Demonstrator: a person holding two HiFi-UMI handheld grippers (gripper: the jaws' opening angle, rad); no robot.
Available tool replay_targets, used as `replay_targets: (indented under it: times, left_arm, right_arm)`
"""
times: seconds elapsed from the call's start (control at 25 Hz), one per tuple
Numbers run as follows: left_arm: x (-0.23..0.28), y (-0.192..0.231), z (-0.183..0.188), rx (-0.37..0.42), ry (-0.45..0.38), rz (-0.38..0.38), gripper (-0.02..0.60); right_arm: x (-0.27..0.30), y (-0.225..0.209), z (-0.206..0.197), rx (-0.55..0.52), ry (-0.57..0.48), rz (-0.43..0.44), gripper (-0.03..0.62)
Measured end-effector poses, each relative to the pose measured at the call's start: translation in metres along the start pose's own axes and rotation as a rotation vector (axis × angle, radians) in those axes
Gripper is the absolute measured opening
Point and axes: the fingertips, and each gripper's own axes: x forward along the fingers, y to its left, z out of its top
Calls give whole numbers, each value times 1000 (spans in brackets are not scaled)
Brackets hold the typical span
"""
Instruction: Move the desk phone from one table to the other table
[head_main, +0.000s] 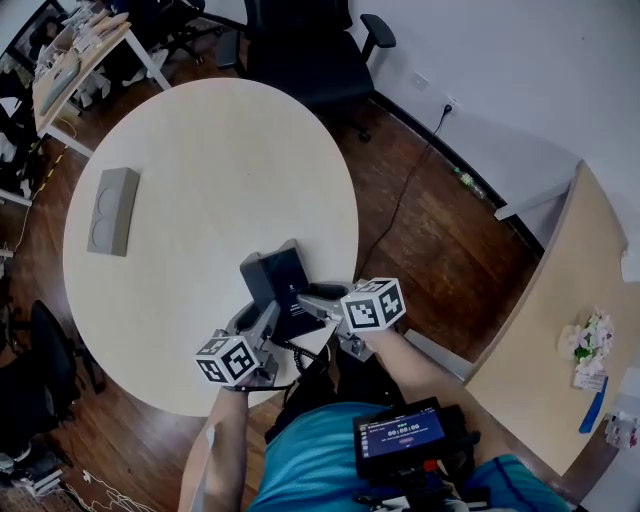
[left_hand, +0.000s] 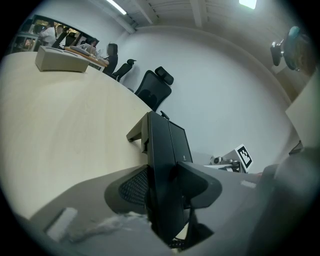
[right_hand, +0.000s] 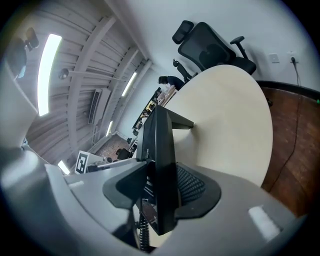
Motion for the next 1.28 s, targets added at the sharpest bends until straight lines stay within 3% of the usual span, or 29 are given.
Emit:
replay_targets:
  times: [0.12, 0.32, 0.48, 0.72, 0.96, 1.28]
  left_arm:
    - [1, 0, 0, -7, 15, -18, 195]
    - [1, 0, 3, -27, 20, -30, 192]
    - [2, -3, 0, -28, 39, -52, 192]
    - [4, -19, -12, -18, 104, -124, 190]
    - [9, -25, -15, -17, 126, -156, 172]
    - [13, -45, -29, 11, 194, -223, 163]
  right_arm:
    - [3, 3, -2, 20, 38, 26, 170]
    - [14, 9, -1, -6, 118, 45, 230]
    - [8, 6, -8, -49, 155, 44, 189]
    - [-12, 6, -26, 12, 88, 96, 169]
    - [-18, 10, -31, 43, 6, 91, 210]
    - [-33, -1, -45, -24, -32, 38, 210]
